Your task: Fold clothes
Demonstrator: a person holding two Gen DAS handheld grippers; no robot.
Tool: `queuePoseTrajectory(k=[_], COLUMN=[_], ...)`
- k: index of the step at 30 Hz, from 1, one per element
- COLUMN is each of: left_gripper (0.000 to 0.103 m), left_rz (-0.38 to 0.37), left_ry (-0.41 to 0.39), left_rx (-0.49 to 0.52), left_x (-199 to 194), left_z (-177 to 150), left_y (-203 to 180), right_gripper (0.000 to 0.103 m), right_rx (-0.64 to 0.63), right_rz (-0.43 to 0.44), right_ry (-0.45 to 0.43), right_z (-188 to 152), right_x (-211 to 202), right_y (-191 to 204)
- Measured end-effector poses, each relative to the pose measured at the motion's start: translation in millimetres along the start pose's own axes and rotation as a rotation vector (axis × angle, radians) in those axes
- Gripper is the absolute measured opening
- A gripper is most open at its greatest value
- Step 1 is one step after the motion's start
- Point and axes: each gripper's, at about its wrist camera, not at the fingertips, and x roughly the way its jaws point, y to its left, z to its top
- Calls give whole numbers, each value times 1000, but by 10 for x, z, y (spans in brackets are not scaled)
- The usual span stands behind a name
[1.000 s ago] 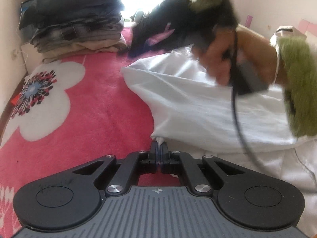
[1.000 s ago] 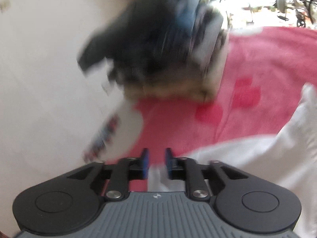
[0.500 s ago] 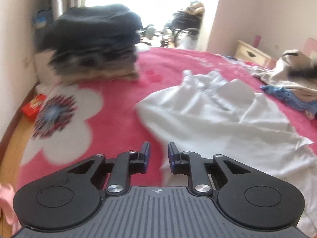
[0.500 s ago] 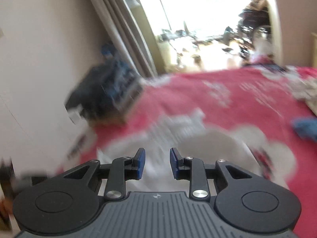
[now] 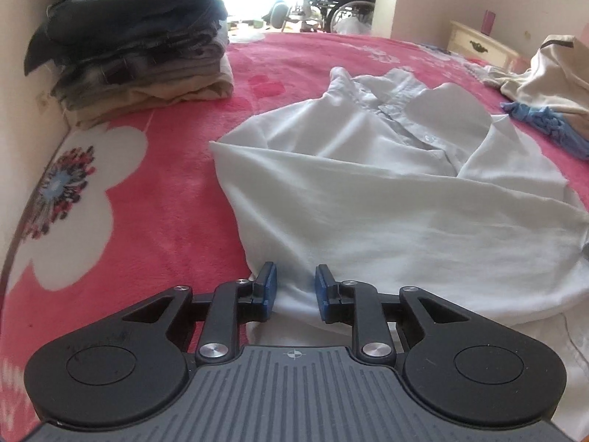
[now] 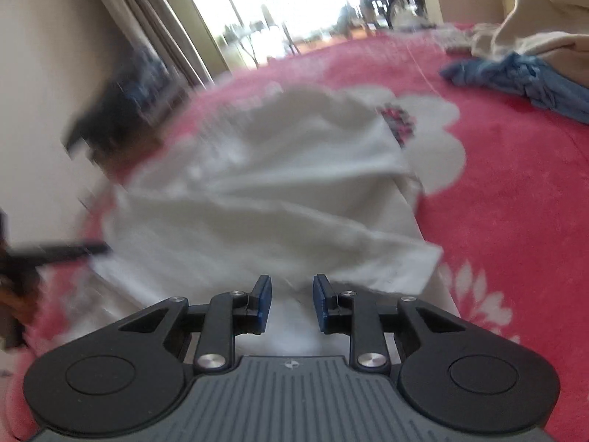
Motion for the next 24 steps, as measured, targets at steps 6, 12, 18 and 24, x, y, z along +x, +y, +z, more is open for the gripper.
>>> queuePoseTrajectory(k=[6,12,18,24], left_gripper=[26,27,28,28], left_rz=[48,63,71,69], left_ry=[12,11,13,10], left_rx=[18,-26,-28,-32], left_x=[53,49,58,62], left_z=[-25,-29,-19,-27], left_y=[-63,-62,-75,-70], right_gripper=[20,24,24,24], right_rx=[150,228,267,249], right_rz=[-114,-75,-79,-123], right_ry=[40,-10,-50,-76], right_z=[-55,-28,-7,-3], right_x=[74,-67,-177,-244], right_y=[-378,-452,-517,-515])
